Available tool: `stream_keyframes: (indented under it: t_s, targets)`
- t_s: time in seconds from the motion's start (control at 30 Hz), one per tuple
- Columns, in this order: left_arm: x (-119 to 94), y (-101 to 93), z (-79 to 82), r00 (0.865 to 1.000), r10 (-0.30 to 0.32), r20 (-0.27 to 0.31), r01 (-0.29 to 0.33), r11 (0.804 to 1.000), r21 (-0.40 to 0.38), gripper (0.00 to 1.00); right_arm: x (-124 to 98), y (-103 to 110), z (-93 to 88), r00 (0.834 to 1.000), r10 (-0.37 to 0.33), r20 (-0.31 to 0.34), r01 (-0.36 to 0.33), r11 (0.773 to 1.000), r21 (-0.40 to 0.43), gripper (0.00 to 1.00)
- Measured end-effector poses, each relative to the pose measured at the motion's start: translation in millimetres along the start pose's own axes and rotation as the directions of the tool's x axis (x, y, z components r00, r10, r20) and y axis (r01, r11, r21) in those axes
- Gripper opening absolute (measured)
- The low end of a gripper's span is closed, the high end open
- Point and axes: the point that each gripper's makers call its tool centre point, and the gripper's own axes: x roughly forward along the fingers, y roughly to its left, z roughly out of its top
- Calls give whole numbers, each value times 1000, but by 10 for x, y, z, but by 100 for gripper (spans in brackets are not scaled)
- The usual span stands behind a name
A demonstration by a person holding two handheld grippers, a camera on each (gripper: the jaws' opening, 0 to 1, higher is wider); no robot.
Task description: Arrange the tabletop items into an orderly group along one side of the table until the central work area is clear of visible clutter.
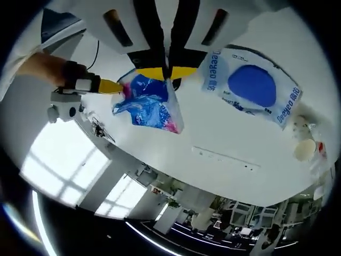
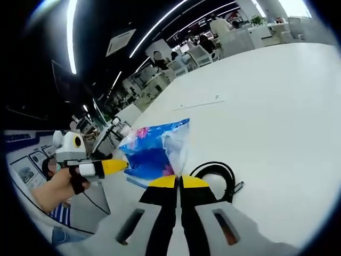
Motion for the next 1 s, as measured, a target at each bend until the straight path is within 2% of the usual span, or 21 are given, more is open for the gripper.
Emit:
stream_keyframes:
  t_s: [0.27,0.5,0.83,1.0]
  targets:
    - [281,-8,95,999,-1,-38,3,998,62,0,55,-241,101,999,-48,-9,48,999,-21,0]
    - [562,29,231,999,-7,-44,10,997,71,0,173,-475,215,996,-91,-9,90,995,-32,0]
    - [1018,162,286,996,24,-90,-11,990,139,0,408,-843,297,984,-175,-27,173,983,-58,0]
    - [1184,222,240,992,49,-119,-29,986,166,0,507,-1002,282,978,-206,-43,202,977,-74,0]
